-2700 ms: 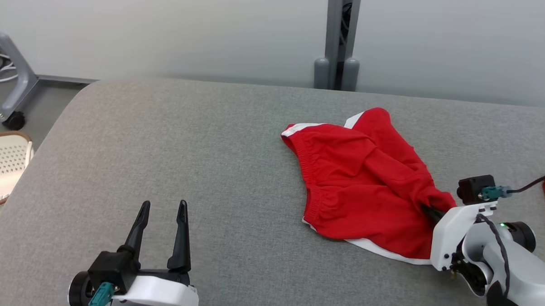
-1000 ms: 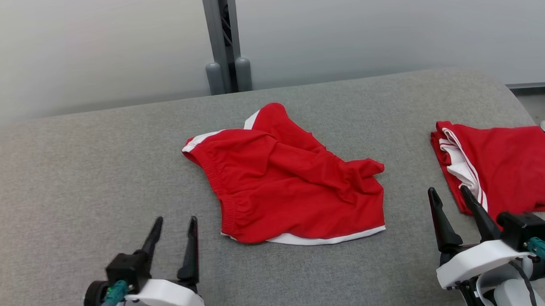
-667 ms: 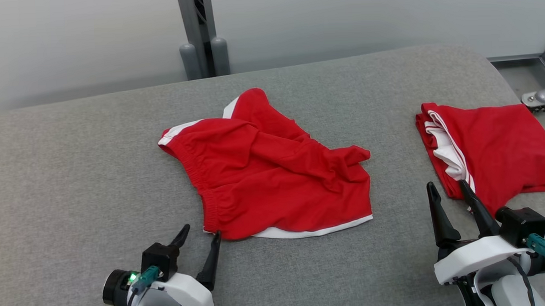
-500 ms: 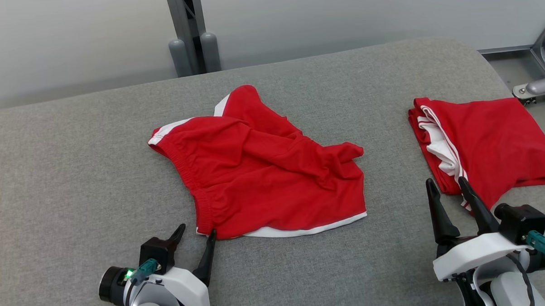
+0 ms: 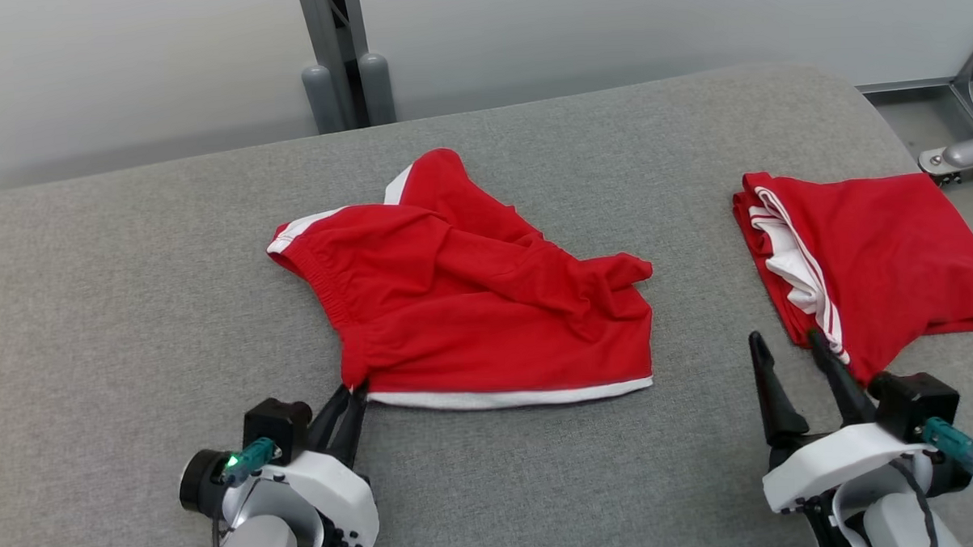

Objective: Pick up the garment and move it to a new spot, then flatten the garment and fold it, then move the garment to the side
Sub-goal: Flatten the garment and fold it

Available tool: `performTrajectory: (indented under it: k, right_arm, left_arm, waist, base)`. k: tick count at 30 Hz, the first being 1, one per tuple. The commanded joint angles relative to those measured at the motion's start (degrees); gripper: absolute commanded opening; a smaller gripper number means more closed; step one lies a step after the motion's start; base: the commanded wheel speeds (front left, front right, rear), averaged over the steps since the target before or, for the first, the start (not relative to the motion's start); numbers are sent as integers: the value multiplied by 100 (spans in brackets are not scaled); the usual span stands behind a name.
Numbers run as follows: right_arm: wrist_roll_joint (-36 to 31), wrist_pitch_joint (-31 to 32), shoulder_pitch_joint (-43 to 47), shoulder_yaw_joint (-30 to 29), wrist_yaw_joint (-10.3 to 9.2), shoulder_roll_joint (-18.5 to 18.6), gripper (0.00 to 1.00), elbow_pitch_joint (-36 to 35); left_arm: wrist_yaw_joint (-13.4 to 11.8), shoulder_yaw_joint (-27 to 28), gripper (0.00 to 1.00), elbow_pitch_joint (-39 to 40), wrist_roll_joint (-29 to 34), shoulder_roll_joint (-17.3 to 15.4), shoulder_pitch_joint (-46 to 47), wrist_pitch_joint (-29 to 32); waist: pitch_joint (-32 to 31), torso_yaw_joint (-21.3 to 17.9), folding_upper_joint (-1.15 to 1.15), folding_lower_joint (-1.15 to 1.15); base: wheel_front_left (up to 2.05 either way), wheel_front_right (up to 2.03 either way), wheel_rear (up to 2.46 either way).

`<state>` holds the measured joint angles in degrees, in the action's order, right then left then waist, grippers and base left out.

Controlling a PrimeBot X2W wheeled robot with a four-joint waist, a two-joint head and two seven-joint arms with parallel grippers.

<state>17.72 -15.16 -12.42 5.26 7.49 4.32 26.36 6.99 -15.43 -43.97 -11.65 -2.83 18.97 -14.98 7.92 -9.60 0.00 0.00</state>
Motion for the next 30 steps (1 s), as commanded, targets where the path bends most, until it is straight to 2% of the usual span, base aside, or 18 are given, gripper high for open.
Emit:
performTrajectory:
  k: [1,8,16,19,22,23,25,26,27,30]
  right_arm:
    - [45,-4,-39,52,1,21,100,75]
    - [208,-5,-127,520,1,61,100,568]
    - [315,-5,-252,894,1,51,100,808]
    - [364,-5,-251,1036,1,37,100,890]
    - [424,-5,-274,1365,1,12,100,955]
    - [476,-5,-305,1633,1,14,100,1054]
    - [514,-5,-318,1752,1,13,100,1091]
    - [603,-5,-364,2082,1,11,100,1118]
    - [603,-5,-364,2082,1,11,100,1118]
    - [668,-5,-406,2652,1,111,100,1227]
  left_arm:
    - [15,91,0,138,-53,-29,-48,-16]
    - [-211,460,0,722,-136,-22,-340,-16]
    - [-530,725,0,810,-74,-23,-469,-16]
    - [-564,769,0,943,-145,-18,-565,-16]
    - [-587,740,0,1017,-165,-22,-589,-16]
    - [-601,703,0,1056,-191,-16,-615,-16]
    - [-604,686,0,1062,-200,-17,-638,-16]
    - [-598,656,0,1083,-214,-21,-671,-16]
    - [-598,656,0,1083,-214,-21,-671,-16]
    - [-594,607,0,1100,-248,-21,-679,-16]
  waist:
    - [-21,45,0,0]
    - [-163,337,0,0]
    - [-255,619,0,0]
    - [-283,727,0,0]
    - [-315,818,0,0]
    - [-335,863,0,0]
    - [-349,882,0,0]
    - [-359,906,0,0]
    - [-359,906,0,0]
    - [-376,936,0,0]
  base:
    - [0,0,0]
    - [0,0,0]
    - [0,0,0]
    - [0,0,0]
    - [0,0,0]
    - [0,0,0]
    - [0,0,0]
    - [0,0,0]
    - [0,0,0]
    - [0,0,0]
